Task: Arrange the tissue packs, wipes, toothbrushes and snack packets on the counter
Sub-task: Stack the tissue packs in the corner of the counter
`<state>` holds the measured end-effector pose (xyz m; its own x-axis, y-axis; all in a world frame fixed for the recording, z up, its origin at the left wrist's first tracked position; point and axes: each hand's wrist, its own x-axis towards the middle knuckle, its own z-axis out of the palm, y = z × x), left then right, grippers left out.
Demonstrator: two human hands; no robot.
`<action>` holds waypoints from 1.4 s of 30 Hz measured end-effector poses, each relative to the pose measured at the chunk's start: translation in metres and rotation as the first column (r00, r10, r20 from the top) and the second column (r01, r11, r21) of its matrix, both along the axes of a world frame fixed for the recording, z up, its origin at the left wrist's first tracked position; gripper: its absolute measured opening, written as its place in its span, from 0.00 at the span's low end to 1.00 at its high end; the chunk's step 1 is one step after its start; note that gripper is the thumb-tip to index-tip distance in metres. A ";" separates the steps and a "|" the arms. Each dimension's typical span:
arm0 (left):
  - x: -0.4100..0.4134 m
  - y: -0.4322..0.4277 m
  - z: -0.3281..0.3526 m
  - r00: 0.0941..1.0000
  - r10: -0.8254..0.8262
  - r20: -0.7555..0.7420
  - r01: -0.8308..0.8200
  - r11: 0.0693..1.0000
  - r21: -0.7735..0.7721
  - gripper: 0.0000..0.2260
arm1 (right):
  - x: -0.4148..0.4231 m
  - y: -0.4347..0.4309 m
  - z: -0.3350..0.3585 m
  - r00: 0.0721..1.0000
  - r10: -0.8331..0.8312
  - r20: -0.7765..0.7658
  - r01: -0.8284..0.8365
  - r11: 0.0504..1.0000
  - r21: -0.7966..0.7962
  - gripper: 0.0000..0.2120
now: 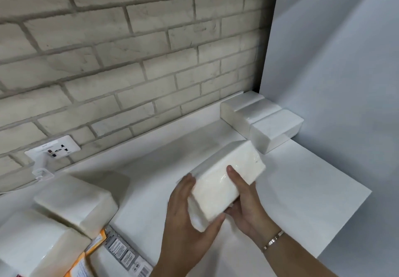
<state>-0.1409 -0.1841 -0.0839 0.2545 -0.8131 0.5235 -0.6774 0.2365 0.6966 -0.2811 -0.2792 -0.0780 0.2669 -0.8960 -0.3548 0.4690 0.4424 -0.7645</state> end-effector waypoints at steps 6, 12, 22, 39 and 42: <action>-0.028 -0.030 0.009 0.781 0.059 -0.621 0.098 0.972 0.215 0.49 | -0.025 -0.025 -0.004 0.991 0.022 0.134 -0.023 1.000 -0.001 0.33; -0.045 -0.072 0.000 0.640 0.119 -0.759 0.119 0.961 0.251 0.44 | -0.046 -0.036 -0.013 0.988 0.106 0.114 -0.102 0.994 -0.048 0.32; -0.068 -0.151 -0.004 0.593 0.171 -0.787 0.025 0.973 0.231 0.36 | -0.090 -0.117 -0.011 0.971 0.075 -0.229 -0.099 0.991 -0.095 0.24; -0.036 -0.409 0.002 0.915 0.159 -0.371 -0.088 0.976 0.200 0.36 | -0.168 -0.272 -0.044 0.097 -0.341 -0.935 -0.537 0.773 -0.337 0.28; -0.042 -0.436 -0.002 0.914 0.139 -0.381 -0.061 0.976 0.210 0.38 | -0.171 -0.275 -0.042 0.087 -0.288 -0.954 -0.571 0.770 -0.284 0.28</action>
